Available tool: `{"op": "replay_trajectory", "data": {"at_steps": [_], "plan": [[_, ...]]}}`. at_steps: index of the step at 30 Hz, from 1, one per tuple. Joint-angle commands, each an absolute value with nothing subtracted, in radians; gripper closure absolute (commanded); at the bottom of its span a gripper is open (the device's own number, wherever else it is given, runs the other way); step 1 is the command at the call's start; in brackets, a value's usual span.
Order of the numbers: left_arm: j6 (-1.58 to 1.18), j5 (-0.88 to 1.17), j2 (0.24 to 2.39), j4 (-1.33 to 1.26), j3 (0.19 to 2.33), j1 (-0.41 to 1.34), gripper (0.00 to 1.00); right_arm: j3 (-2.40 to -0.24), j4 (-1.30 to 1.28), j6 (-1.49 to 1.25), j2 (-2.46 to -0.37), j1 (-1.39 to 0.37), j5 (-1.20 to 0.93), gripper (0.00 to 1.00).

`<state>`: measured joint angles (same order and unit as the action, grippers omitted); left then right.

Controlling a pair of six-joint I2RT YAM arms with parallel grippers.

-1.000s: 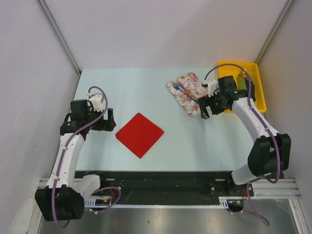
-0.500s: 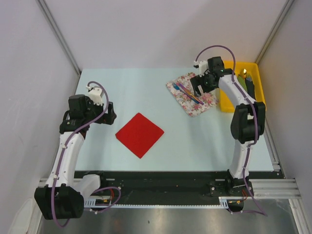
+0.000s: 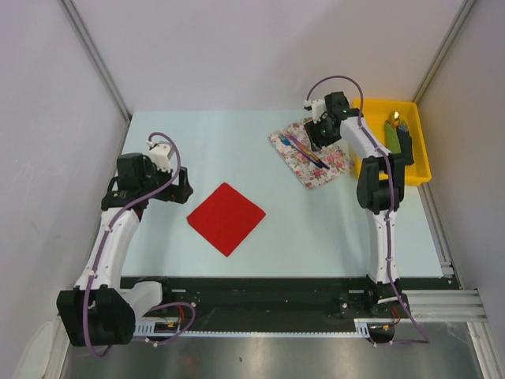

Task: Place the utensils on the paper napkin and roll it up

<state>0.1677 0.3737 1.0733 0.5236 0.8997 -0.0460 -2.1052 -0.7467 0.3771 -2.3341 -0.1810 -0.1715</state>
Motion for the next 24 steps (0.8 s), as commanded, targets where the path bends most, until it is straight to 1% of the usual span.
{"op": "replay_trajectory", "data": {"at_steps": [1,4,6,7,16,21,24], "plan": [[0.196,0.388,1.072,0.494,0.890,-0.038,0.00,-2.171,-0.727,0.416,-2.378,-0.201,-0.153,0.42],[0.196,0.385,1.074,0.491,0.890,-0.038,0.00,-2.169,-0.724,0.433,-2.401,-0.203,-0.138,0.46],[0.196,0.391,1.074,0.488,0.890,-0.040,0.00,-2.168,-0.723,0.442,-2.414,-0.204,-0.138,0.46],[0.195,0.393,1.075,0.486,0.890,-0.040,0.00,-2.168,-0.724,0.443,-2.419,-0.203,-0.137,0.49],[0.201,0.380,1.088,0.480,0.882,-0.038,0.00,-2.168,-0.709,0.446,-2.456,-0.213,-0.164,0.49],[0.201,0.373,1.092,0.474,0.876,-0.038,0.00,-2.169,-0.701,0.448,-2.477,-0.221,-0.179,0.52],[0.199,0.370,1.100,0.474,0.877,-0.038,0.00,-2.169,-0.699,0.453,-2.491,-0.218,-0.190,0.52]]}}
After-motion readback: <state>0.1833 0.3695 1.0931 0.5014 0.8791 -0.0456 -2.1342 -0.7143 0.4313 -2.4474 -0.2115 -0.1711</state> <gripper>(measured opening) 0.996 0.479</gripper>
